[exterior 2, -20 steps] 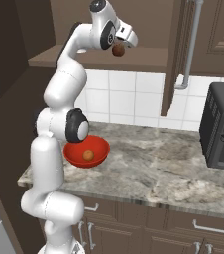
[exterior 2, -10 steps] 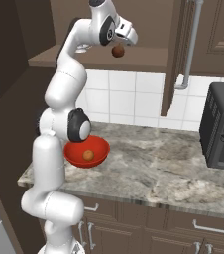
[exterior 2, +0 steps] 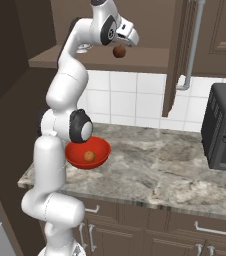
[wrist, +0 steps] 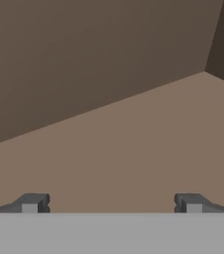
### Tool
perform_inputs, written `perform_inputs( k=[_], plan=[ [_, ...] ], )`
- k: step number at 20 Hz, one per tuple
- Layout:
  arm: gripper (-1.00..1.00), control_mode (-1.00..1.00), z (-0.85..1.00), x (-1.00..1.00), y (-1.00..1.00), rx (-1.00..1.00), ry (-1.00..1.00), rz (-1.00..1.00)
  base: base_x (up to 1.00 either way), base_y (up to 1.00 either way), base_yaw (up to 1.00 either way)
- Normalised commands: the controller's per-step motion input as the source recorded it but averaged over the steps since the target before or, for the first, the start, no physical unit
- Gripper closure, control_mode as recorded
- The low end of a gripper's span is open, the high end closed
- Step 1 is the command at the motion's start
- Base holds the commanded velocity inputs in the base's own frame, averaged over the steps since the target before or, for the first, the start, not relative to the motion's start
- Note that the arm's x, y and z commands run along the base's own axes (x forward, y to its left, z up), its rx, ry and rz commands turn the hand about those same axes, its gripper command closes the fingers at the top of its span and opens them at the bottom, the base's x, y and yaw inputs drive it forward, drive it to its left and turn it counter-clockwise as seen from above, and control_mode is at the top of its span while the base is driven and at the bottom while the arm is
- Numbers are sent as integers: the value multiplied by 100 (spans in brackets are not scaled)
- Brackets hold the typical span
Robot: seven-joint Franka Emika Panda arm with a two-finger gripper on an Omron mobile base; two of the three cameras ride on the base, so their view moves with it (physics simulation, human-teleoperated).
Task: Open the cabinet. Pick the apple and tangerine from the cabinet and place them into the bowl. Then close the cabinet.
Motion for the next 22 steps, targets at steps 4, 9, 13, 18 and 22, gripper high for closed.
perform_inputs(
  k=[4,9,13,18,22],
  plan=[
    [-100,-100,-31,0,0,-2,0,0,0,0,0],
    [-100,-100,-36,0,0,-3,0,0,0,0,0],
    [-100,-100,-35,0,0,-3,0,0,0,0,0],
    [-100,-100,-33,0,0,-3,0,0,0,0,0],
    [-100,-100,-40,-4,3,-6,0,0,0,0,0]
  ],
)
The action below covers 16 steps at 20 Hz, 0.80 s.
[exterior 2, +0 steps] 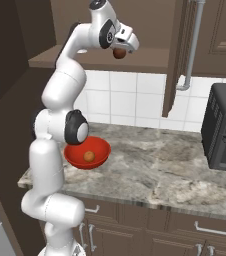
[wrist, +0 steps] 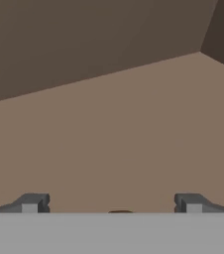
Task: Open the cabinet. Pick the apple and tangerine from the cabinet and place them into the bowl. Then close the cabinet.
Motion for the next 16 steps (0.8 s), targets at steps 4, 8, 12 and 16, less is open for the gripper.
perform_inputs(
  k=[4,8,12,16],
  plan=[
    [100,-100,-42,-1,5,-5,0,0,0,0,0],
    [100,-100,-14,0,2,-1,0,0,0,0,0],
    [100,-100,0,0,0,0,0,0,0,0,0],
    [100,-100,0,-7,0,0,0,0,0,0,0]
  ],
)
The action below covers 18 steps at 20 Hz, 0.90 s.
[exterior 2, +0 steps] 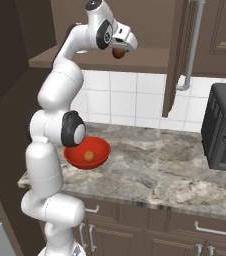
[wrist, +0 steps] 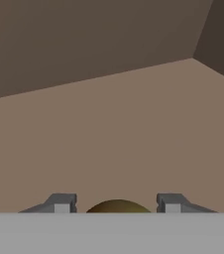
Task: Open the cabinet. Pick the apple and tangerine from the cabinet and place them into the bowl. Then close the cabinet.
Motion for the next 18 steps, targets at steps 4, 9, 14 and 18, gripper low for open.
perform_inputs(
  k=[4,9,14,18],
  plan=[
    [100,-100,0,-43,0,0,-10,0,0,0,0],
    [100,-100,0,-62,0,0,-19,0,0,0,0],
    [100,-100,0,-91,0,0,-30,4,0,0,0],
    [100,-100,5,-100,0,0,-26,5,0,0,0]
  ],
)
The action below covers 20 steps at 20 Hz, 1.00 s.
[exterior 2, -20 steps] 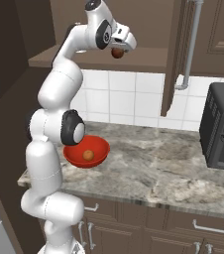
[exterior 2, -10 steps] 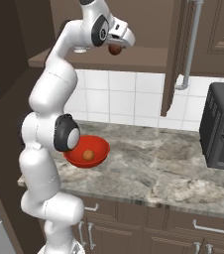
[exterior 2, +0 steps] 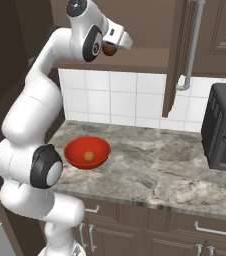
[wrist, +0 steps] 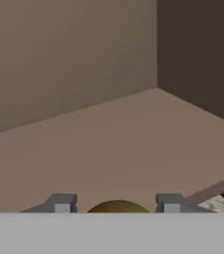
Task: Open the cabinet. Pick the apple and tangerine from the cabinet and place them into the bowl. Then close the cabinet.
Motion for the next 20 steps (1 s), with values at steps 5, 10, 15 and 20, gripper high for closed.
perform_inputs(
  k=[5,10,15,20],
  plan=[
    [100,-100,0,-100,1,0,-14,7,0,0,0],
    [100,-100,29,-100,11,1,0,5,0,0,0],
    [100,-100,55,-100,20,3,7,5,0,0,0],
    [100,-100,30,-90,31,2,17,6,0,0,0]
  ],
)
